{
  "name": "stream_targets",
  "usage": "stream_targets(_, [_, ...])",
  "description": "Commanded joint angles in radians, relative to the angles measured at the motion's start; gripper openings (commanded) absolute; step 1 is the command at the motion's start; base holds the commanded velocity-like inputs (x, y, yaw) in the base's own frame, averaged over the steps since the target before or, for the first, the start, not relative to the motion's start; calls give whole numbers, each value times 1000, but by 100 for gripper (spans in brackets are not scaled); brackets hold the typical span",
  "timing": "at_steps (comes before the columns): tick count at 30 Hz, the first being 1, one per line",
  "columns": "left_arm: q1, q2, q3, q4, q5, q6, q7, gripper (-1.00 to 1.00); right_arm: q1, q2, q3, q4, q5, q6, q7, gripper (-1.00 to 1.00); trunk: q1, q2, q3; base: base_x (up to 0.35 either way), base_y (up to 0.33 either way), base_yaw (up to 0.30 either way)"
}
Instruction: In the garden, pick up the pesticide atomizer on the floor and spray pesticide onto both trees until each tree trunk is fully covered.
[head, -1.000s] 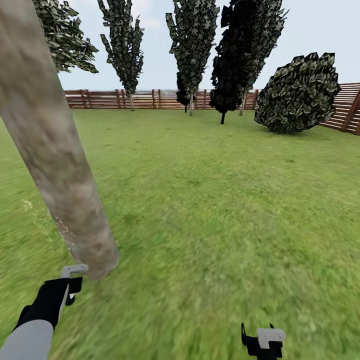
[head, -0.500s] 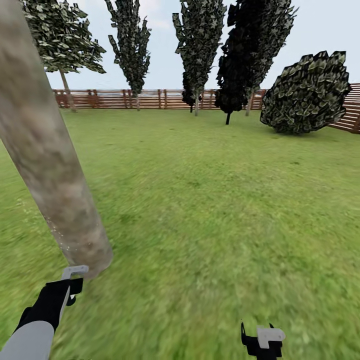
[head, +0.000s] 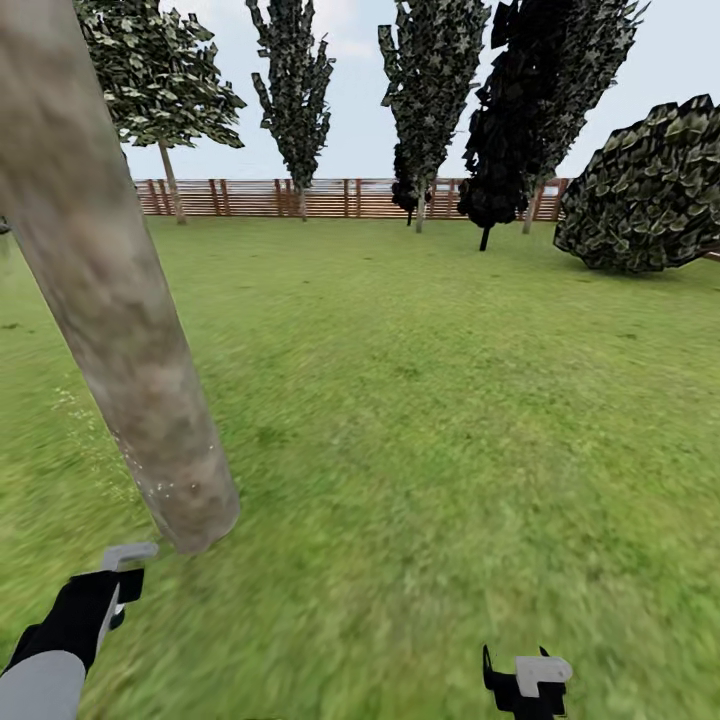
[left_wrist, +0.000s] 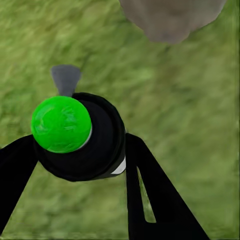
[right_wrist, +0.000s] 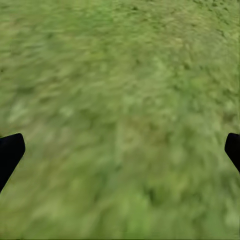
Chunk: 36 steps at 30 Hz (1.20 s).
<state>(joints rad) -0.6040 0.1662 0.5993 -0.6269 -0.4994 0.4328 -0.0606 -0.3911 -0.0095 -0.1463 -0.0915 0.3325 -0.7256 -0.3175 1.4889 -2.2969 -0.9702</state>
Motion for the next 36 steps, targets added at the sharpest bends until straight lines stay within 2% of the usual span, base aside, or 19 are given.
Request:
stream_targets(1, [-1, -9, -2, 13, -5, -1, 0, -100, 0, 0, 0, 0, 0, 0, 0, 100, 0, 0, 0, 0, 0, 271])
stream_targets(3, [-6, -50, -2, 31, -5, -2, 1, -100, 0, 0, 0, 1, 0, 0, 1, 100, 0, 0, 0, 0, 0, 276])
stream_targets(6, [-13, -67, -2, 34, -5, -2, 1, -100, 0, 0, 1, 1, 0, 0, 1, 100, 0, 0, 0, 0, 0, 272])
stream_targets(10, [-13, -58, -3, 13, -5, -2, -1, -100, 0, 0, 1, 1, 0, 0, 0, 100, 0, 0, 0, 0, 0, 62])
stream_targets(13, [-9, -62, -8, -14, -5, -5, -2, -100, 0, 0, 1, 1, 0, 0, 1, 100, 0, 0, 0, 44, -99, 7])
stream_targets(18, [-8, -71, -6, -17, -8, -5, -1, -100, 0, 0, 1, 1, 0, 0, 1, 100, 0, 0, 0, 103, -232, 18])
stream_targets(25, [-7, -71, -6, -17, -8, -5, 0, -100, 0, 0, 1, 1, 0, 0, 1, 100, 0, 0, 0, 108, -253, 236])
stream_targets(36, [-8, -71, -5, -17, -8, -5, 1, -100, 0, 0, 1, 1, 0, 0, 1, 100, 0, 0, 0, 161, -236, 30])
